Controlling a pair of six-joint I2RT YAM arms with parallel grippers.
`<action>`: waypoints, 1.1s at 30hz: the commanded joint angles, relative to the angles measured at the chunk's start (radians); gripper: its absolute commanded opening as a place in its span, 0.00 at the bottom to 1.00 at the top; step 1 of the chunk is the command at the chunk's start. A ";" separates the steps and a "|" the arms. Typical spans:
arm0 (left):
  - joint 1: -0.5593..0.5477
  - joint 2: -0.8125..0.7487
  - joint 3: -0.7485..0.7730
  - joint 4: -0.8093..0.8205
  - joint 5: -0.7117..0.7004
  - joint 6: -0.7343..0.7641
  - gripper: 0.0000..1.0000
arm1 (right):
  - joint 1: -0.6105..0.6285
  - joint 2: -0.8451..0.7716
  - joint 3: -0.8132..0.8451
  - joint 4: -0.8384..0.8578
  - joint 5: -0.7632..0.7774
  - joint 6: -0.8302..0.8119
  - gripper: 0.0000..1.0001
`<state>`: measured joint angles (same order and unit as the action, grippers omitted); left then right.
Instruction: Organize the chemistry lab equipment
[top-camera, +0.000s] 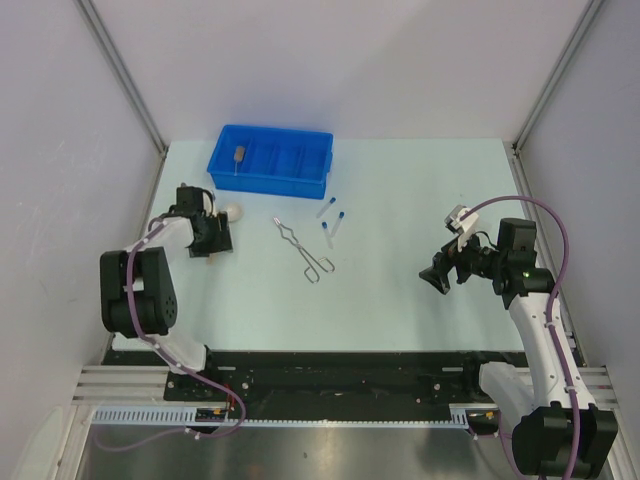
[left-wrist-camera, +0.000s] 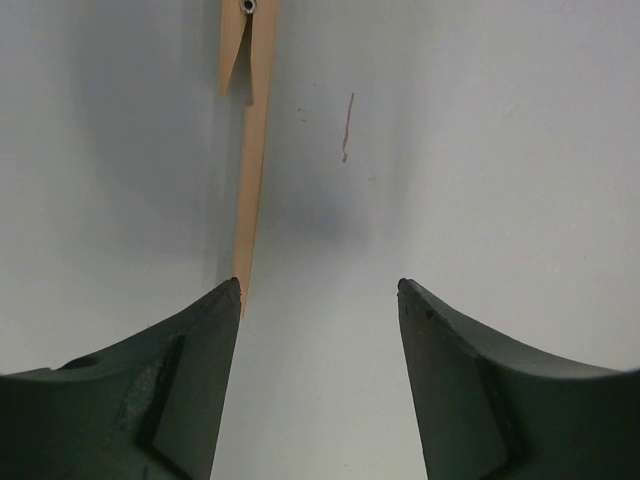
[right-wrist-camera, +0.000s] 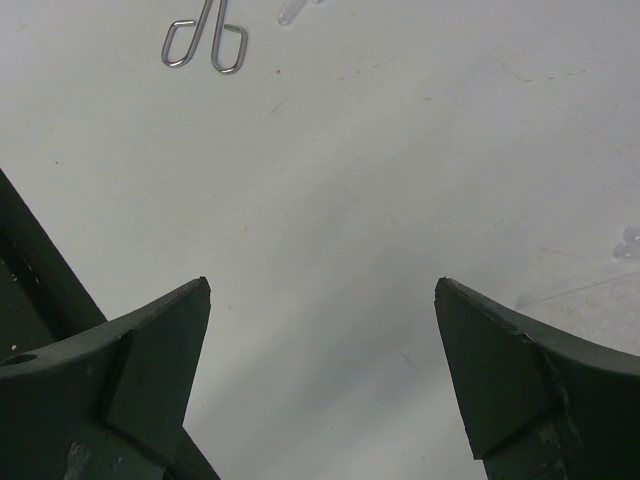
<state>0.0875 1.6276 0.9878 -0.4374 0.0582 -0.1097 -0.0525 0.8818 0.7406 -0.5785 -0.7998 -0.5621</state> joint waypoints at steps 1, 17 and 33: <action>0.001 0.051 0.063 -0.021 -0.055 0.015 0.68 | 0.000 -0.018 0.002 -0.003 -0.026 -0.018 1.00; 0.001 0.138 0.153 -0.055 -0.096 0.042 0.59 | -0.006 -0.020 0.000 -0.006 -0.027 -0.019 1.00; 0.001 0.173 0.141 -0.052 -0.132 0.050 0.21 | -0.009 -0.023 0.000 -0.007 -0.027 -0.019 1.00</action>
<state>0.0875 1.8187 1.1412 -0.4889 -0.0616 -0.0914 -0.0586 0.8745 0.7406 -0.5819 -0.8028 -0.5625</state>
